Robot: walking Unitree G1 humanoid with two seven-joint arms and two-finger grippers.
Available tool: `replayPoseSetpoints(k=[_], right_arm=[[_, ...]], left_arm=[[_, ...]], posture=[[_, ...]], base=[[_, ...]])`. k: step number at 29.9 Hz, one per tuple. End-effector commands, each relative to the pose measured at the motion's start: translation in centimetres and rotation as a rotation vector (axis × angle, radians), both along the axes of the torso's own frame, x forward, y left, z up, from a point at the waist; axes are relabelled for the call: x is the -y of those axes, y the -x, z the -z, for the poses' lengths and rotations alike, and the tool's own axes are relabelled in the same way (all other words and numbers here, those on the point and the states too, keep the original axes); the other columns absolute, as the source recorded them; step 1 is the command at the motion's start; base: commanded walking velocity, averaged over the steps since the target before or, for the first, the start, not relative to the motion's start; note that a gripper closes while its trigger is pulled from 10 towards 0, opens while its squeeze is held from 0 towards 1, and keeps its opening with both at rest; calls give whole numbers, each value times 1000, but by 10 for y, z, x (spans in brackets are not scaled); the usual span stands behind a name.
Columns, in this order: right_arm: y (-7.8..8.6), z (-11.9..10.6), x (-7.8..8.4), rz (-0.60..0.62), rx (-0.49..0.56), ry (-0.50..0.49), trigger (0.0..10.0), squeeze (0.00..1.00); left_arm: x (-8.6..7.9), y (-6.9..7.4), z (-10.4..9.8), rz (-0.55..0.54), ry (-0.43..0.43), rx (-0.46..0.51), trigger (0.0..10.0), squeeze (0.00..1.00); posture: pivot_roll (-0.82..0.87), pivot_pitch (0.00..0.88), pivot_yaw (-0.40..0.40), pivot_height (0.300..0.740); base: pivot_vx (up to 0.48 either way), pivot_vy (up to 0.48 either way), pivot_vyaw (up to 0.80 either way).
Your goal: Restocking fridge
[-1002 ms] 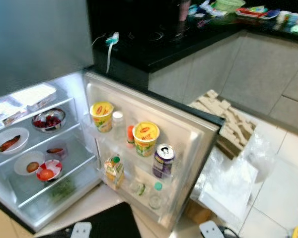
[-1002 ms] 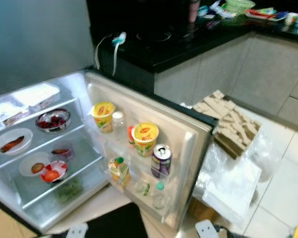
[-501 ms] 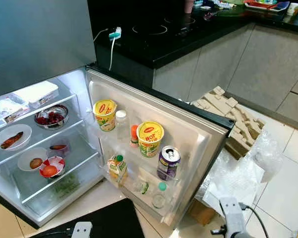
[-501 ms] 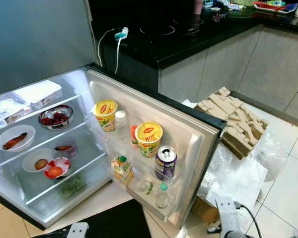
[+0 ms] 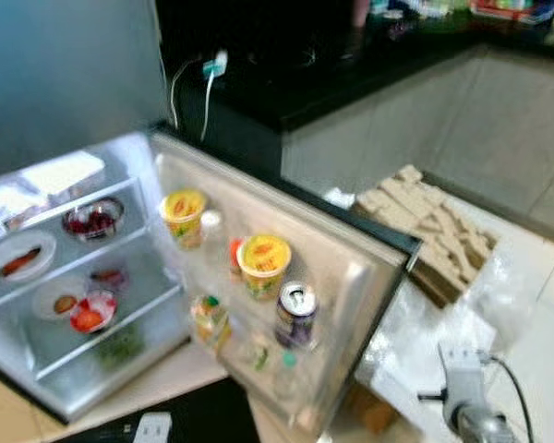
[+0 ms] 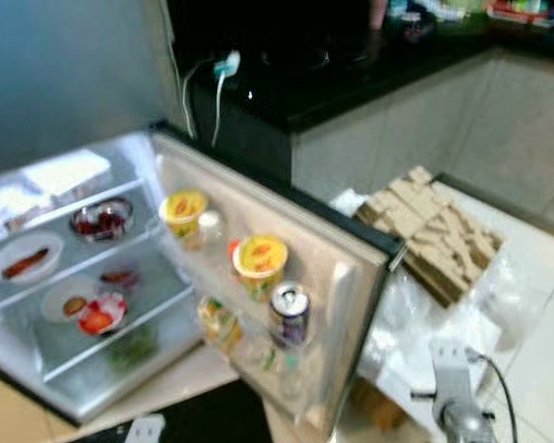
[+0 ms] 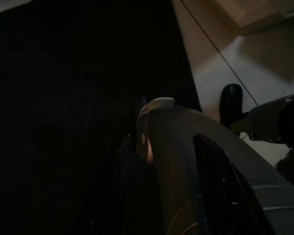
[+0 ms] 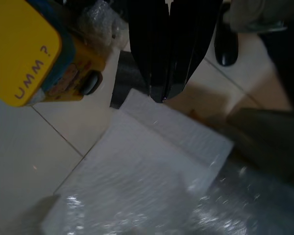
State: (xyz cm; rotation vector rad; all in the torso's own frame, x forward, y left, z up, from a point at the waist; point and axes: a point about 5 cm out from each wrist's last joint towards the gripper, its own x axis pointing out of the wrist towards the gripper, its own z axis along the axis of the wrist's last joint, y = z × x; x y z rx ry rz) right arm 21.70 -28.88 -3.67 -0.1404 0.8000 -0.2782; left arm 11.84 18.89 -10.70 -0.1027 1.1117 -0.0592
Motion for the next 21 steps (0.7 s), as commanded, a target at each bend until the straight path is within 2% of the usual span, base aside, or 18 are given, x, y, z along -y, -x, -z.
replayPoseSetpoints(k=[1,2,3,4,5,7,8,9,11,12,13,16,21], right_arm=[[-12,-8,-3,29,91,-71,10000,0],[-18,-12,-4,46,138,-128,10000,0],[-18,-12,-4,46,138,-128,10000,0],[-27,-18,-7,56,211,-218,10000,0],[-31,-21,-9,51,245,-263,10000,0],[-34,-23,-11,47,264,-289,10000,0],[-44,-33,-13,48,351,-400,10000,0],[-44,-33,-13,48,351,-400,10000,0],[-58,-49,-14,37,484,-548,10000,0],[-62,-54,-14,26,524,-590,10000,0],[-62,-54,-14,26,524,-590,10000,0],[-67,-62,-17,-46,578,-697,10000,0],[-64,-61,-35,-246,557,-858,10000,0]], left_arm=[[2,13,4,6,11,-55,10000,0],[2,13,4,6,11,-56,10000,0],[2,13,4,6,11,-56,10000,0],[2,14,4,7,12,-56,10000,0],[2,14,4,8,13,-56,10000,0],[2,14,4,8,13,-56,10000,0],[2,14,4,8,13,-56,10000,0],[2,14,4,8,13,-56,10000,0],[2,14,4,10,13,-56,10000,0],[2,14,4,11,12,-57,10000,0],[2,14,4,11,12,-57,10000,0],[1,15,5,12,11,-59,10000,0],[1,15,5,14,11,-60,10000,0]], posture=[[-24,0,-20,739],[-24,0,-20,739],[-24,0,-20,739],[-24,0,-20,739],[-24,0,-20,739],[-24,0,-20,739],[-24,0,-20,739],[-24,0,-20,739],[-23,0,-20,739],[-23,0,-20,739],[-23,0,-20,739],[-25,0,-19,739],[-26,0,-17,739]], base=[[0,0,0],[0,0,0],[0,0,0],[0,0,0],[0,0,0],[0,0,0],[0,0,0],[0,0,0],[0,0,0],[0,0,0],[0,0,0],[0,0,0],[0,0,0]])
